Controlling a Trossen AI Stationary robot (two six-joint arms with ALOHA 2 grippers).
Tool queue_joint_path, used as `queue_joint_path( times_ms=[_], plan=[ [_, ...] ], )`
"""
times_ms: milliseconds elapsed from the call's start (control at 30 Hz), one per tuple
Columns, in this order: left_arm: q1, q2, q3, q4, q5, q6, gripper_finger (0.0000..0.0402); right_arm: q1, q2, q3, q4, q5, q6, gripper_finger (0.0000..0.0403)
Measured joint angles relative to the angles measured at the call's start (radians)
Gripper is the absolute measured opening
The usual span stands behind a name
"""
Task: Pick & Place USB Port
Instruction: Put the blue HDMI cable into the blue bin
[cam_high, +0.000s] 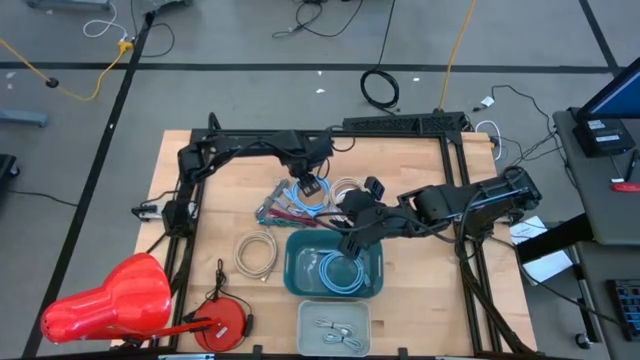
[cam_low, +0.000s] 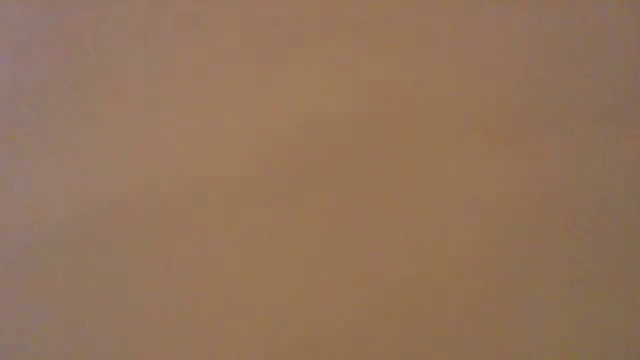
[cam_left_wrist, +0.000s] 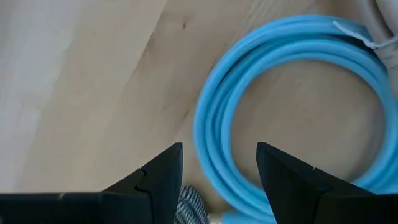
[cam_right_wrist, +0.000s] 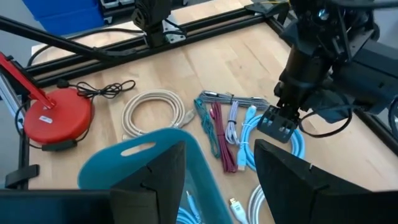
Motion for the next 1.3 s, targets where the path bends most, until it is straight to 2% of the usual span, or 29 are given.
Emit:
queue_joint_path(
  times_ms=[433, 533, 667, 833, 1000, 1133, 1200, 1300],
  plan=[
    [-0.029, 0.094, 0.003, -0.020, -0.023, -0.077, 0.0202, 0.039, 0.000, 0.000, 0.001, 0.001, 0.034, 0.0180],
    [-0.038, 0.096, 0.003, -0.018, -0.029, -0.104, 0.0157, 0.047, 0.000, 0.000, 0.004, 0.001, 0.035, 0.0180],
    [-0.042, 0.092, 0.002, -0.023, -0.029, -0.124, 0.0036, 0.055, 0.000, 0.000, 0.008, 0.004, 0.038, 0.0180],
    [-0.037, 0.075, -0.001, -0.061, -0.038, -0.163, 0.0029, 0.057, 0.000, 0.000, 0.008, 0.004, 0.038, 0.0180],
    [-0.035, -0.023, -0.005, -0.110, -0.133, -0.170, 0.0028, 0.057, 0.001, 0.000, 0.008, 0.005, 0.042, 0.0180],
    [-0.031, -0.145, -0.003, -0.119, -0.152, -0.174, 0.0028, 0.057, 0.000, 0.000, 0.008, 0.005, 0.042, 0.0180],
    [-0.032, -0.216, -0.003, -0.128, -0.133, -0.186, 0.0028, 0.057, 0.000, 0.000, 0.007, 0.005, 0.040, 0.0180],
    [-0.056, -0.326, -0.002, -0.136, -0.033, -0.213, 0.0028, 0.057, 0.001, 0.000, -0.004, 0.005, 0.040, 0.0180]
  ],
)
